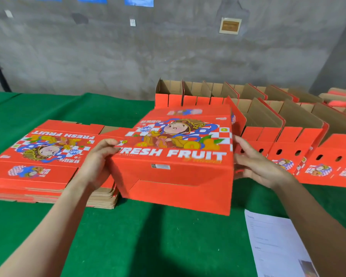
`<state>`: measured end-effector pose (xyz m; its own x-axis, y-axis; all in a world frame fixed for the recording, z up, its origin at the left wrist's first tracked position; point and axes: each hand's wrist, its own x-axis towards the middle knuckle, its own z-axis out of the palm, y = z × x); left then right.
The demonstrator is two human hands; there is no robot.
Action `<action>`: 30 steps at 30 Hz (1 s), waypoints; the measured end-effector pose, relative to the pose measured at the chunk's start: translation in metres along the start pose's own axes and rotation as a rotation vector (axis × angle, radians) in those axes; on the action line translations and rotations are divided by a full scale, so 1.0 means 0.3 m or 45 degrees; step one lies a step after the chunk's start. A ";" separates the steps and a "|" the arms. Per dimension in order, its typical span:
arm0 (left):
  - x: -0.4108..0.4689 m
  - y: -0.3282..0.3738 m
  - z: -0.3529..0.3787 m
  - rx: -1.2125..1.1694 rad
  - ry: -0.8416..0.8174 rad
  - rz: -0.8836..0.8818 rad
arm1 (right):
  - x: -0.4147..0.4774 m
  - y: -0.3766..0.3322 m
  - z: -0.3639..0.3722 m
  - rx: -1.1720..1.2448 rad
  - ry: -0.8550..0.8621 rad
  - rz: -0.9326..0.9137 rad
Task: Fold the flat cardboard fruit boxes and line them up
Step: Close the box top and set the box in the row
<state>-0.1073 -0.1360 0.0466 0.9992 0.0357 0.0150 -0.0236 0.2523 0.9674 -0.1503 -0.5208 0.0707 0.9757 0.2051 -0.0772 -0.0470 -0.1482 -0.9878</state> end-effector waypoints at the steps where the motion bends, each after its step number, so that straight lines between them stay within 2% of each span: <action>1: 0.001 -0.007 0.008 0.099 0.000 0.032 | 0.000 -0.003 0.005 0.002 0.007 -0.042; 4: 0.007 -0.038 0.048 0.435 -0.022 0.110 | 0.009 -0.019 0.045 -0.164 0.171 -0.138; 6: 0.012 -0.054 0.083 0.563 -0.035 0.106 | 0.023 -0.004 0.089 -0.467 0.318 -0.251; 8: 0.017 -0.071 0.122 0.640 -0.040 0.099 | 0.048 0.053 0.135 -0.791 0.402 -0.323; 10: 0.020 -0.086 0.164 0.628 -0.045 0.113 | 0.073 0.130 0.185 -0.911 0.427 -0.312; 13: 0.022 -0.111 0.221 0.663 -0.090 0.111 | 0.116 0.263 0.241 -1.069 0.426 -0.175; 16: 0.028 -0.142 0.264 0.688 -0.157 0.098 | 0.148 0.359 0.286 -1.353 0.236 0.132; 18: 0.036 -0.150 0.292 0.694 -0.196 0.103 | 0.161 0.383 0.303 -1.478 0.184 0.255; 21: 0.053 -0.147 0.334 0.773 -0.326 0.249 | 0.182 0.385 0.318 -1.532 0.214 0.291; 24: 0.096 -0.138 0.398 0.977 -0.433 0.438 | 0.209 0.385 0.325 -1.480 0.214 0.316; 28: 0.173 -0.151 0.495 1.271 -0.642 0.455 | 0.264 0.375 0.278 -1.443 0.241 0.353; 30: 0.205 -0.159 0.534 1.306 -0.705 0.393 | 0.298 0.370 0.237 -1.432 0.251 0.384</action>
<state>-0.0398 -0.3007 0.0418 0.8396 -0.5237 0.1444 -0.4793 -0.5888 0.6508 -0.0837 -0.4501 -0.0555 0.9782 -0.1224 -0.1680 -0.1626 -0.9541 -0.2514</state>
